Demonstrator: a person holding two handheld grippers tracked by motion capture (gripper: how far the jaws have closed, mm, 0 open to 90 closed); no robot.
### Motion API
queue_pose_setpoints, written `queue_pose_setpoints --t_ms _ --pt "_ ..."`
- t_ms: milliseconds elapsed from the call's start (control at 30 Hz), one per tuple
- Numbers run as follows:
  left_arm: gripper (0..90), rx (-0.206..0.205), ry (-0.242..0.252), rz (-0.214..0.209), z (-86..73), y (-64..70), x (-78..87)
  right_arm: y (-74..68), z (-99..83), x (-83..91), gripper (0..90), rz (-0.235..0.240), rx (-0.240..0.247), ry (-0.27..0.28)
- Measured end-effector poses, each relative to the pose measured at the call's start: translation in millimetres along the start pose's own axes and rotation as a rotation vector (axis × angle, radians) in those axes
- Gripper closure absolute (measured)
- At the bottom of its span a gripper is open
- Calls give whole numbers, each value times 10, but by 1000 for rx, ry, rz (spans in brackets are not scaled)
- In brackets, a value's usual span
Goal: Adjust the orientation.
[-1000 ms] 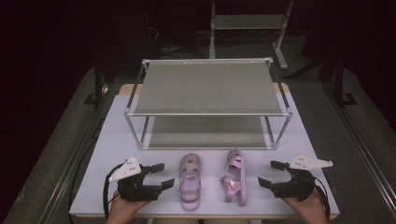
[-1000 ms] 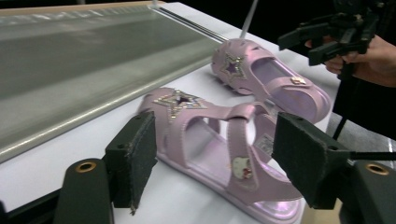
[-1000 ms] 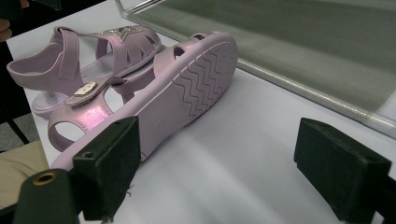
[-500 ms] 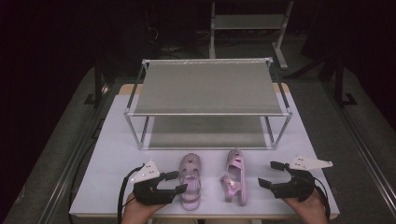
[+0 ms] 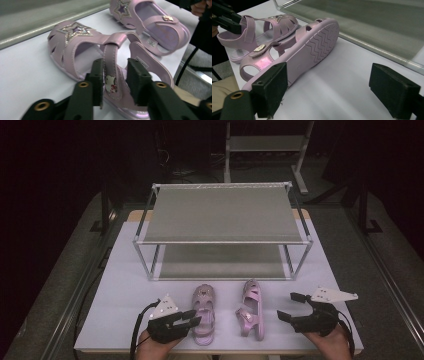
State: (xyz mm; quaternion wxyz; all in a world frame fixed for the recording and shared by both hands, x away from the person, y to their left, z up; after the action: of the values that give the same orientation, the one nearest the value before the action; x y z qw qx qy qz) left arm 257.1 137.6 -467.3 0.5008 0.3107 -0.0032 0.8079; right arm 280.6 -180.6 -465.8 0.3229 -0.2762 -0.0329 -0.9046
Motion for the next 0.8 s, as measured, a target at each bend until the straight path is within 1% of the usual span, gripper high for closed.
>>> queue_pose_setpoints --t_ms 33,100,167,200,267,300,333,400,533,567,600,667,733,767,800 --pt "754 12 11 24 -1 -22 20 9 8 13 151 -4 -1 6" --pt "779 9 20 57 3 -56 52 15 13 24 153 -6 -3 11" --pt "797 13 30 80 8 -78 77 21 13 31 153 -7 -8 14" --pt "803 13 30 80 8 -78 77 21 13 31 153 -7 -8 14" --pt "814 41 59 80 15 -108 98 23 14 34 153 -9 -7 14" --pt "818 41 59 80 15 -108 98 22 17 35 152 -9 -7 15" --pt "823 59 82 87 17 -120 116 22 20 37 153 -9 -6 18" --pt "829 77 111 90 28 -129 136 22 20 38 153 -9 -6 19" --pt "838 122 182 74 81 -125 187 28 11 35 153 -8 -6 15" --pt "838 122 182 74 81 -125 187 29 11 36 153 -9 -6 15" --pt "838 132 208 70 105 -112 205 31 13 38 153 -9 -9 17" --pt "838 146 235 56 131 -99 222 35 12 40 153 -10 -11 17" --pt "839 158 268 54 164 -101 237 39 9 42 153 -10 -13 17" --pt "838 158 268 54 164 -101 237 40 8 43 153 -10 -12 16" --pt "838 169 303 50 208 -122 243 41 9 47 153 -12 -11 16"
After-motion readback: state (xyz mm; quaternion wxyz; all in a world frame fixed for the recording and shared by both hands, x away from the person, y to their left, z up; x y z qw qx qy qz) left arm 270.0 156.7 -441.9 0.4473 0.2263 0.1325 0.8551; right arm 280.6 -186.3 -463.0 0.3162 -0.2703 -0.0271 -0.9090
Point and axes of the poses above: each handheld gripper's, and its own axes: x roughly backward along the jaws, z roughly out of its top, y roughly to its right, the point moved 8 cm from there along -x, roughly forward along the jaws, and after that the axes turned 10 degrees about -z, right-handed, at the moved point
